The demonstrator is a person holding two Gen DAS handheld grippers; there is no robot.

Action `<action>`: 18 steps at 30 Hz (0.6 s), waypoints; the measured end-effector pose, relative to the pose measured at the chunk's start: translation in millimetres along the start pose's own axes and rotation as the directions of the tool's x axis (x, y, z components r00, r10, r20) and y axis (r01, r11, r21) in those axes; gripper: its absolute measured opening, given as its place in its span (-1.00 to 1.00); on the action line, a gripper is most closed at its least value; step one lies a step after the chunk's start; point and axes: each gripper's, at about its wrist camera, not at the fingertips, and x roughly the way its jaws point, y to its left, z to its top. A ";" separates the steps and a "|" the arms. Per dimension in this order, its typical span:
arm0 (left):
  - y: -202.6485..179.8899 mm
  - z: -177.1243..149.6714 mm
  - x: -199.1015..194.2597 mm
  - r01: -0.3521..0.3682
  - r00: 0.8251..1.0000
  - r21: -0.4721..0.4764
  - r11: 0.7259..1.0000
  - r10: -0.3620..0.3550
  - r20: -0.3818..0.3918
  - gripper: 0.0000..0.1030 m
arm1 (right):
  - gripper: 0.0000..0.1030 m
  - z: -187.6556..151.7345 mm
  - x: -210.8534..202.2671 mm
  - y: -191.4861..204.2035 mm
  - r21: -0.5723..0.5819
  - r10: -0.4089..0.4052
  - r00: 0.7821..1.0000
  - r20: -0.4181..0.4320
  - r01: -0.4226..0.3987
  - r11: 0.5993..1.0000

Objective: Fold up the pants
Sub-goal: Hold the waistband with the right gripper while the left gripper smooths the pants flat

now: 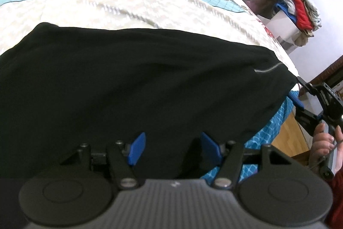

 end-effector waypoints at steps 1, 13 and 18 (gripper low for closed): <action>1.3 -0.3 0.8 0.001 1.000 -0.003 1.000 -0.001 -0.003 0.15 | -0.08 1.8 5.4 2.3 -0.001 -0.026 1.000 -0.010 0.026 1.000; -1.4 -1.0 6.2 -0.008 1.000 0.009 1.000 0.008 -0.012 0.15 | -0.04 4.8 7.1 0.5 0.007 -0.088 0.996 -0.018 0.088 0.996; 0.0 -1.1 5.8 -0.005 1.000 -0.008 1.000 0.004 -0.014 0.15 | -0.04 13.4 26.1 14.8 -0.015 -0.076 0.997 -0.025 0.075 0.997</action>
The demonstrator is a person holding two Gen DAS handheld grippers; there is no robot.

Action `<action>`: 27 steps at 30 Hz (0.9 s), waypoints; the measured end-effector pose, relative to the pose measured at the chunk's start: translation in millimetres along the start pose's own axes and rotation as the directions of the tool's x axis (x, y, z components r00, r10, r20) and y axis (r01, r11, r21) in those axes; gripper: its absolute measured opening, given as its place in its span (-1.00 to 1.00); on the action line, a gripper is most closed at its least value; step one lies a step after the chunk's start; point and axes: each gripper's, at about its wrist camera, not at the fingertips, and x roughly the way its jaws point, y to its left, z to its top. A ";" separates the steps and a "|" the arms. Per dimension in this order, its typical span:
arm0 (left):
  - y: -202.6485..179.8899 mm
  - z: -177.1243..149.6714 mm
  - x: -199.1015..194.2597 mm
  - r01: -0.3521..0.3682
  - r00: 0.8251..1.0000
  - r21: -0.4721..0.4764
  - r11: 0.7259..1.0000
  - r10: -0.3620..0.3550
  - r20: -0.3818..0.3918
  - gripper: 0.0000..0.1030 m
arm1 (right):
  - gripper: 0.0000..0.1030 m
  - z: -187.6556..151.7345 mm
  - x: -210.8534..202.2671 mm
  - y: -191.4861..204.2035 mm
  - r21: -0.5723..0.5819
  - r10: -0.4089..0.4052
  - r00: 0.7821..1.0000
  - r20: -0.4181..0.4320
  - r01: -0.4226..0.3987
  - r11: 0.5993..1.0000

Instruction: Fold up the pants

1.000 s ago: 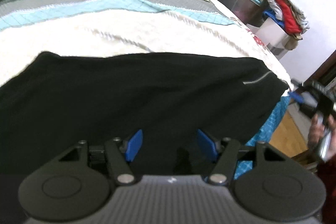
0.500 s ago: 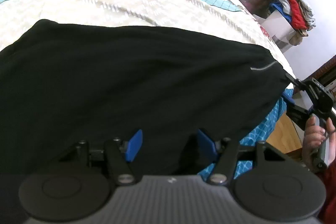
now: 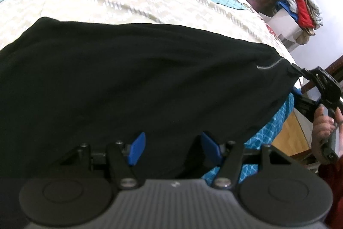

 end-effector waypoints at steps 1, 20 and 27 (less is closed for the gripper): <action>0.0 0.4 0.2 -0.002 1.000 -0.003 1.000 0.002 0.000 0.15 | -0.19 2.6 5.3 -0.4 -0.001 -0.021 1.000 -0.004 0.021 1.000; 13.2 -4.5 -18.6 0.044 0.998 -0.019 0.999 -0.043 0.041 0.16 | -0.74 -5.4 -14.2 -39.3 0.003 -0.033 0.992 0.118 0.033 0.999; 38.5 -1.5 -39.1 0.029 0.992 -0.093 0.995 -0.018 0.124 0.20 | -0.42 -9.9 -9.8 -29.3 0.054 -0.032 0.991 0.131 0.025 0.998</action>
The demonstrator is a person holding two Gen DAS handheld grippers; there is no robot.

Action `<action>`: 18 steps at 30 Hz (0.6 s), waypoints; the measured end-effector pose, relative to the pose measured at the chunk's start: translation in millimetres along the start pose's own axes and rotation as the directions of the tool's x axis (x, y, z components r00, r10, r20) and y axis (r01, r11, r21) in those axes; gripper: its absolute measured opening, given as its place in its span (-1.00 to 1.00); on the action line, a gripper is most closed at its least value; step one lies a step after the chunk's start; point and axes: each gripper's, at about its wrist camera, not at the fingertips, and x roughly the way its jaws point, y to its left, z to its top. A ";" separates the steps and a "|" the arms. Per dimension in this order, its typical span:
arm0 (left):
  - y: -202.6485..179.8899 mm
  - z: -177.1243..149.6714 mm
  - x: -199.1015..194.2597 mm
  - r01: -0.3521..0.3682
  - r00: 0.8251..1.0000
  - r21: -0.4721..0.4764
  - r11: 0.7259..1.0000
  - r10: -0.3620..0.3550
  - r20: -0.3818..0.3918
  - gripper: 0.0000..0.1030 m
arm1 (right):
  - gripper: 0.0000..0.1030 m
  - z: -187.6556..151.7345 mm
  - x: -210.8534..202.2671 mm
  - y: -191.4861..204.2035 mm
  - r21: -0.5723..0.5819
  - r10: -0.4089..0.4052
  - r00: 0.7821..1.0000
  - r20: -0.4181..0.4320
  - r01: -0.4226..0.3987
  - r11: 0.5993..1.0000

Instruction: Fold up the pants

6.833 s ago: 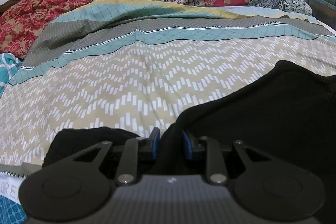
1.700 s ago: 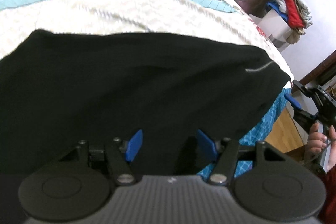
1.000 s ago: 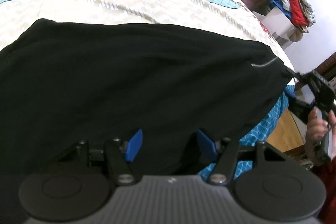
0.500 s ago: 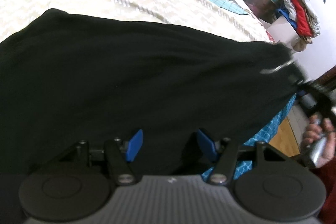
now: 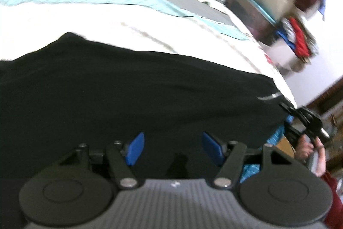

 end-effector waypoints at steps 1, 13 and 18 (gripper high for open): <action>5.3 0.1 1.1 -0.012 1.000 -0.023 1.000 0.012 -0.005 0.20 | -0.41 -1.1 1.4 3.2 -0.002 -0.003 1.000 0.005 0.003 1.000; 32.0 3.2 -3.6 -0.035 0.999 -0.123 0.992 0.031 -0.029 -0.02 | -0.76 -23.4 -10.0 78.8 -0.322 0.009 1.000 0.014 -0.004 0.947; 49.7 13.9 -38.4 0.023 0.996 -0.178 0.984 -0.008 0.084 0.21 | -0.76 -76.3 -17.5 151.0 -0.640 0.097 0.991 -0.091 -0.133 0.757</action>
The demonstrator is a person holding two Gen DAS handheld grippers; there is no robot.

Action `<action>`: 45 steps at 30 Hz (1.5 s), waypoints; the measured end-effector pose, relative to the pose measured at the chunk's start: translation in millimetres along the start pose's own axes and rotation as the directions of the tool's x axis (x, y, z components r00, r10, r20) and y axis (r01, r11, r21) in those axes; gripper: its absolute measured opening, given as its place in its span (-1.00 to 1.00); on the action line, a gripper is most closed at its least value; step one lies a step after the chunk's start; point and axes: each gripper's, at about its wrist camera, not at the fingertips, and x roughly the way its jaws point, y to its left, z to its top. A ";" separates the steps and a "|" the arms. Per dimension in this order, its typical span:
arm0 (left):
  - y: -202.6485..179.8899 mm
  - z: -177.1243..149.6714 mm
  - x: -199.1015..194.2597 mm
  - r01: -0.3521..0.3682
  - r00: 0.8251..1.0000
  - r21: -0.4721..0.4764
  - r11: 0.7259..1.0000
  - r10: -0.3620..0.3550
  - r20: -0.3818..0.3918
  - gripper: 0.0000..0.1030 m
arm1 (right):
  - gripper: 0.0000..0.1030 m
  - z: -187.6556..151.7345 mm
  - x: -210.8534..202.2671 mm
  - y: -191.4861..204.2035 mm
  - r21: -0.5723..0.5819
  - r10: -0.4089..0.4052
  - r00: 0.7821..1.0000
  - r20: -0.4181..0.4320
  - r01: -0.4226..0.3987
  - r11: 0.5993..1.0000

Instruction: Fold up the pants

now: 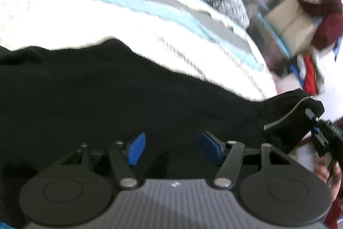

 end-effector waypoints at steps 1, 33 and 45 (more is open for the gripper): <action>5.3 3.0 -3.9 0.004 1.000 -0.019 1.000 -0.004 0.016 0.29 | -0.76 -5.5 4.1 21.0 -0.086 0.021 1.000 -0.021 -0.023 0.996; -39.8 -2.6 84.1 0.036 0.984 0.146 0.989 -0.009 -0.177 0.07 | -0.62 -134.9 88.4 55.6 -0.398 -0.179 0.911 -0.371 0.018 0.917; 68.5 15.9 -109.8 0.096 0.967 -0.023 0.995 -0.088 0.241 0.39 | -0.53 -139.1 79.9 147.2 -0.333 0.159 0.906 -0.392 -0.301 0.894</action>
